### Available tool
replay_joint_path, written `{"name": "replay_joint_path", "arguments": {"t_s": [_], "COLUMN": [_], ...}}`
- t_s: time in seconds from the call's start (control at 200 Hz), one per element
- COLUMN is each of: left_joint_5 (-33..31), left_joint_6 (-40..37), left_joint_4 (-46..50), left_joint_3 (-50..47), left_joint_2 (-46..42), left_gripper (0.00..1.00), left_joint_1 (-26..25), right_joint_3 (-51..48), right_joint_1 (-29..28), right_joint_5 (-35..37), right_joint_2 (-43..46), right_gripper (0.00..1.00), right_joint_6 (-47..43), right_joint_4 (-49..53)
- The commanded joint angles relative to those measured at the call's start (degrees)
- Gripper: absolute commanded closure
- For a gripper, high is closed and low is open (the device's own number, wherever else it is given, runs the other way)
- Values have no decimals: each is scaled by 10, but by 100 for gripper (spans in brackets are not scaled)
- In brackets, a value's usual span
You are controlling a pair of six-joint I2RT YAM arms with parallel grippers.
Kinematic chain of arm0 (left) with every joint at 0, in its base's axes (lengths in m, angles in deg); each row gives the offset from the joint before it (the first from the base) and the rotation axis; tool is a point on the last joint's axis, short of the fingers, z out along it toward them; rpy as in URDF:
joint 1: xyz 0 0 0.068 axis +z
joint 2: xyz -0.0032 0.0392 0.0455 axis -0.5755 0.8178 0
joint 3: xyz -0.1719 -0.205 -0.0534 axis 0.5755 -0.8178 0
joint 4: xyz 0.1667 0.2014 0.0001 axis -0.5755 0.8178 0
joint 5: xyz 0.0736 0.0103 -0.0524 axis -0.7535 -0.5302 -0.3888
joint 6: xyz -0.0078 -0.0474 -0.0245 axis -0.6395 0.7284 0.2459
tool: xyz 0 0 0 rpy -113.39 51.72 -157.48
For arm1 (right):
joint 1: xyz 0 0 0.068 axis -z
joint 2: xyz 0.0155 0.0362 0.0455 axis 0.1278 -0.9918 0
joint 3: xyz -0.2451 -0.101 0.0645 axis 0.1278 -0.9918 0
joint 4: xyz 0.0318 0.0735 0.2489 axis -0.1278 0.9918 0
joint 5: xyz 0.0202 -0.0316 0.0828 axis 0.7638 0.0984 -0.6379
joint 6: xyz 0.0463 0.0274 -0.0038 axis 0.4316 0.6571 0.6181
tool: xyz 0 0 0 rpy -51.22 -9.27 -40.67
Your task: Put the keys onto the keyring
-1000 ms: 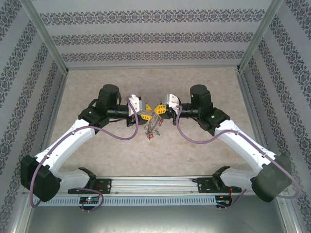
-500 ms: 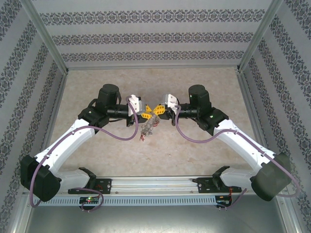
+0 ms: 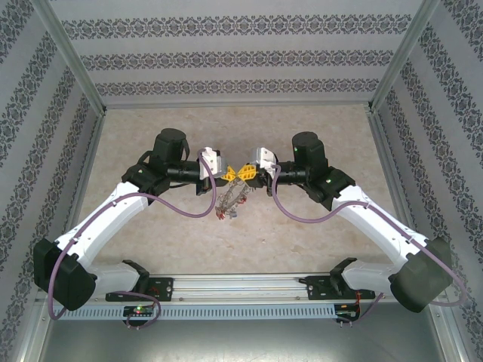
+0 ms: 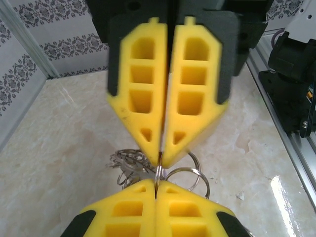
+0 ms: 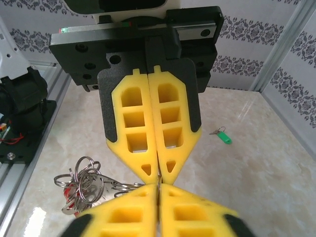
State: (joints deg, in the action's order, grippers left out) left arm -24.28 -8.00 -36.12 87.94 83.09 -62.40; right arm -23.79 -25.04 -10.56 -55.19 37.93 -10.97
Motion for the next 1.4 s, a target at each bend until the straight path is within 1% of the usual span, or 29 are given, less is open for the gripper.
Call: {"name": "replay_joint_path", "arguments": {"t_s": [0.0, 0.14, 0.305, 0.435, 0.5, 0.6, 0.719, 0.919, 1.029, 1.164, 1.254, 1.399], "left_joint_5": [-20, -5, 12, 19, 34, 50, 51, 49, 50, 50, 49, 53], "left_joint_6": [-10, 3, 30, 70, 87, 101, 111, 119, 125, 130, 129, 128], "left_joint_4": [-18, -60, -99, -155, -178, -202, -224, -239, -251, -260, -260, -258], "left_joint_3": [-5, -20, -30, -50, -59, -67, -78, -87, -92, -93, -93, -92], "left_joint_2": [-10, -18, -20, -24, -24, -22, -25, -28, -28, -27, -24, -22], "left_gripper": [100, 100, 100, 100, 100, 100, 100, 100, 100, 100, 100, 100], "left_joint_1": [2, 2, 2, 2, 2, 1, 2, 2, 2, 2, 2, 2], "right_joint_3": [2, 6, 5, -1, -3, 1, 7, 0, -3, -12, -14, -18], "right_joint_1": [8, 36, 38, 37, 37, 37, 37, 39, 39, 38, 40, 47], "right_joint_5": [2, -12, 3, -9, -8, -9, -8, 7, 3, -19, -13, -15], "right_joint_2": [33, 40, 42, 37, 32, 21, 8, 8, 8, 9, 8, 9], "right_gripper": [76, 73, 70, 69, 73, 83, 85, 80, 78, 76, 72, 71], "right_joint_6": [-57, -54, -63, -47, -35, -21, -15, -26, -36, -74, -72, -68], "right_joint_4": [20, 30, 45, 41, 40, 39, 41, 43, 47, 52, 53, 55]}}
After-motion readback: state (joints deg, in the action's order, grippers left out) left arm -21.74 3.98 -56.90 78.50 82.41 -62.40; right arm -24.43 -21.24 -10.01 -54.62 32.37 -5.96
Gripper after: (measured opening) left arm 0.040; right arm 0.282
